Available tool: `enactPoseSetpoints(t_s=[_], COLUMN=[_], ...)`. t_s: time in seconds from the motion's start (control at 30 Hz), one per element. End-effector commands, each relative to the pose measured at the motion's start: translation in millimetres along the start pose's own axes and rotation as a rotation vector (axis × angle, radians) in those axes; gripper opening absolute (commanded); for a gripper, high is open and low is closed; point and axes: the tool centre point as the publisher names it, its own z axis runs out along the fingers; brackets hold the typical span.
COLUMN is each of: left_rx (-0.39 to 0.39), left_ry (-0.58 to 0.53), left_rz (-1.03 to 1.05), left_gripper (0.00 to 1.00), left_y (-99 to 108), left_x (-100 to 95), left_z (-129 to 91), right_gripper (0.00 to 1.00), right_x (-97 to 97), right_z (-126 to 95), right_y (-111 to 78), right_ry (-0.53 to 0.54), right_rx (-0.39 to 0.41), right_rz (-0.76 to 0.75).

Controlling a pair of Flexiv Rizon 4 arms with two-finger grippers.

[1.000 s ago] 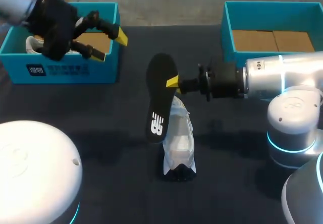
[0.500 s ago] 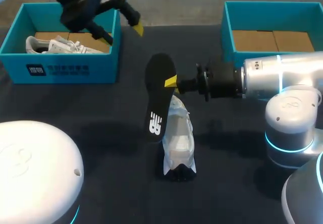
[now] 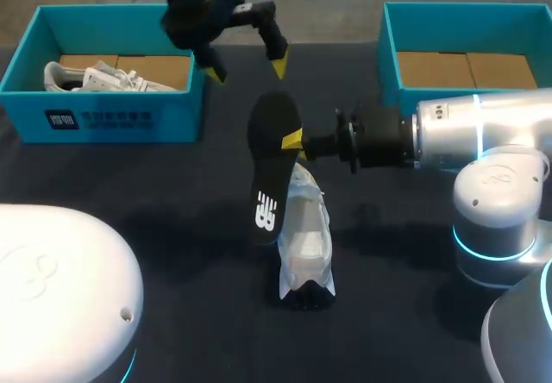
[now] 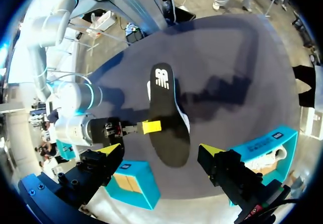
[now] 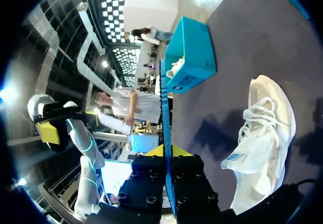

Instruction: Take the shoe out of the shoebox, open the shoe tongue, remove and reinsert the insole, then place the shoe into the shoebox

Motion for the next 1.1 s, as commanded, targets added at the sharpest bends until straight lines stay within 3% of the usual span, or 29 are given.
enactPoseSetpoints(t_s=[0.03, 0.17, 0.3, 0.53, 0.87, 1.1], left_rx=[0.011, -0.008, -0.081, -0.236, -0.337, -0.445], left_ry=[0.128, 0.134, 0.107, -0.118, -0.434, -0.640], left_rz=[-0.008, -0.022, -0.022, -0.091, -0.047, 0.055], left_gripper=[1.00, 1.00, 1.00, 1.00, 1.00, 1.00], left_y=[5.6, 3.7, -1.6, -21.7, -39.9, -49.8], left_x=[-7.4, -7.9, -8.0, 13.5, 42.3, 35.9], left_z=[-3.8, -5.0, -9.7, -14.5, -0.1, -11.8], right_gripper=[0.00, 0.00, 0.00, 0.00, 0.00, 0.00], right_x=[0.7, 0.7, 0.7, 0.7, 0.7, 0.7], right_z=[1.8, 1.8, 1.8, 1.8, 1.8, 1.8], right_y=[-0.4, -0.4, -0.4, -0.4, -0.4, -0.4], right_ry=[-0.003, -0.003, -0.003, -0.003, -0.003, -0.003], right_rx=[-0.002, -0.002, -0.002, -0.002, -0.002, -0.002], right_rz=[0.001, 0.001, 0.001, 0.001, 0.001, 0.001])
